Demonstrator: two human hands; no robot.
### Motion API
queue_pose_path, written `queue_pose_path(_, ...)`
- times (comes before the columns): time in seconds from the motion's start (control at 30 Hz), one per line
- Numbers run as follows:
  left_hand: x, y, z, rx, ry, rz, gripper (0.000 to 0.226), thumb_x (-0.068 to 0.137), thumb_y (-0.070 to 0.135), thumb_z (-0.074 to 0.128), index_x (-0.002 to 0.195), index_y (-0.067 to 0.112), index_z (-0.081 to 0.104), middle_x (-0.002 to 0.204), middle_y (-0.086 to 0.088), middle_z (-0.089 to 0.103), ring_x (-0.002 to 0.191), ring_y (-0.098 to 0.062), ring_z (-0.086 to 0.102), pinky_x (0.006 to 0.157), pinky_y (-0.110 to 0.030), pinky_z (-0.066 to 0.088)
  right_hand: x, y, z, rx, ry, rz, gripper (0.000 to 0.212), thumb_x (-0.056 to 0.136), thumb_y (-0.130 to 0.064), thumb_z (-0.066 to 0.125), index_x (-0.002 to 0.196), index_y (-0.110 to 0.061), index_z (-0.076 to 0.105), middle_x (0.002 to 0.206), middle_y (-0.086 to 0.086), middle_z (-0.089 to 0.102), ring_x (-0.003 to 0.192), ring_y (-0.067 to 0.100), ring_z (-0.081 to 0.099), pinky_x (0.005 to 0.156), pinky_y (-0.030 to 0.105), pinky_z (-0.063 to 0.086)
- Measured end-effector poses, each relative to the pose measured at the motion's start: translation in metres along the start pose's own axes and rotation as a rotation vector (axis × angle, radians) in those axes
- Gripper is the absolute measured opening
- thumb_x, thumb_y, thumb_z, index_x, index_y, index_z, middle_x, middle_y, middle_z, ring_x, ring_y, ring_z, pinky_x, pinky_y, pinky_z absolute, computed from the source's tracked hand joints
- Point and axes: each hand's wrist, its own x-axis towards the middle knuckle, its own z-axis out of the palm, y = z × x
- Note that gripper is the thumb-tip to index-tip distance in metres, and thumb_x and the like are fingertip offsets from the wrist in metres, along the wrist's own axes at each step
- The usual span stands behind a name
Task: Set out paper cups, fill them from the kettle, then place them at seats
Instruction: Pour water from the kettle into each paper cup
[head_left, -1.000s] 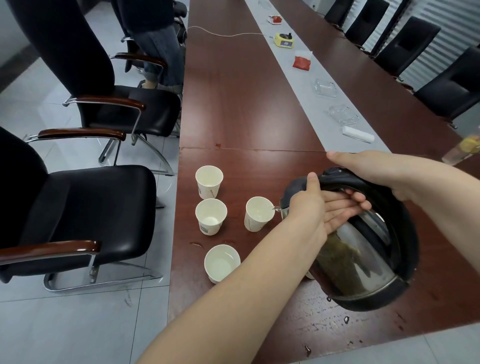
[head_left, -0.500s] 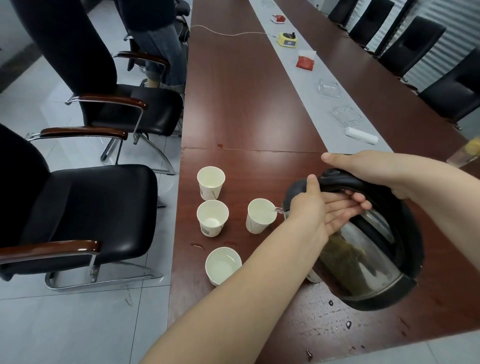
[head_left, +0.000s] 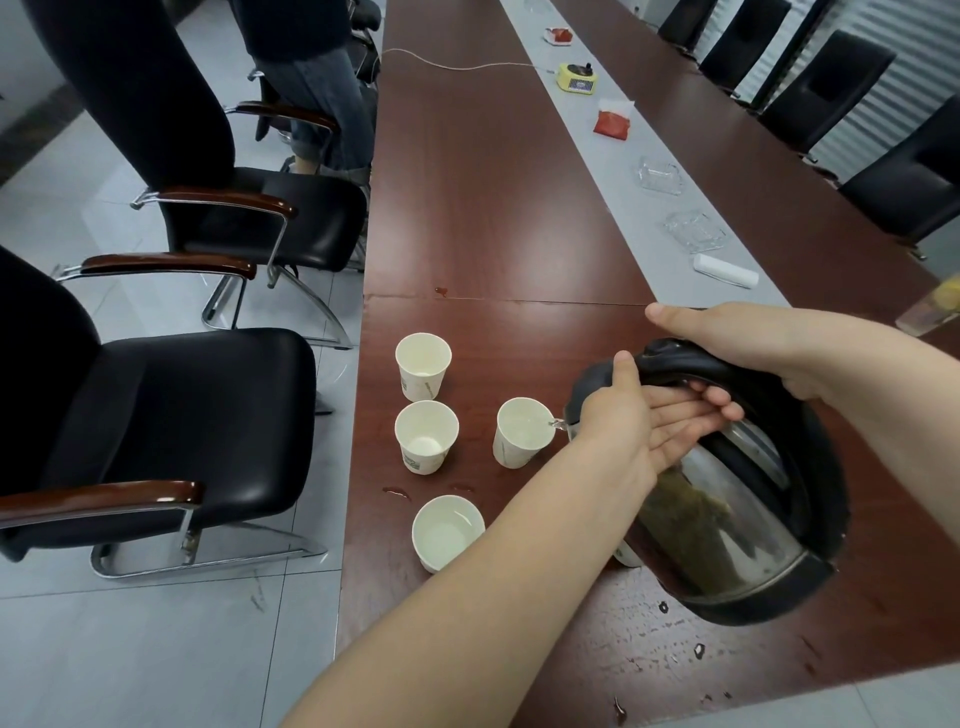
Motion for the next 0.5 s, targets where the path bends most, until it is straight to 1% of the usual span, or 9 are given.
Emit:
queue_pose_path(0.17, 0.0014, 0.0004, -0.0016, 0.011, 0.001, -0.002, 0.071, 0.100, 0.052, 0.024, 0.074, -0.002, 0.062, 0.057, -0.008, 0.067, 0.045, -0.015, 0.065, 0.037, -0.015, 0.045, 0.0001, -0.0013, -0.0002, -0.015, -0.004, 0.005, 0.069, 0.094, -0.062, 0.035, 0.057, -0.005, 0.049, 0.036, 0.006, 0.044, 0.027, 0.017, 0.041, 0.049, 0.027, 0.041)
queue_pose_path(0.33, 0.0015, 0.0010, -0.0024, 0.023, -0.001, -0.004, 0.072, 0.100, 0.053, 0.024, 0.073, -0.002, 0.061, 0.057, -0.008, 0.067, 0.045, -0.015, 0.065, 0.037, -0.015, 0.045, -0.0001, -0.0011, 0.0005, 0.008, -0.002, -0.010, 0.065, 0.095, -0.060, 0.035, 0.059, -0.008, 0.050, 0.035, 0.005, 0.043, 0.026, 0.016, 0.041, 0.050, 0.028, 0.040)
queue_pose_path(0.5, 0.0011, -0.0013, -0.0023, 0.027, -0.001, 0.011, 0.071, 0.101, 0.052, 0.023, 0.073, -0.002, 0.061, 0.054, -0.007, 0.066, 0.044, -0.015, 0.065, 0.037, -0.014, 0.044, 0.0026, 0.0033, 0.0013, 0.022, -0.003, 0.010, 0.070, 0.093, -0.063, 0.036, 0.057, -0.005, 0.049, 0.037, 0.007, 0.044, 0.029, 0.019, 0.041, 0.049, 0.027, 0.040)
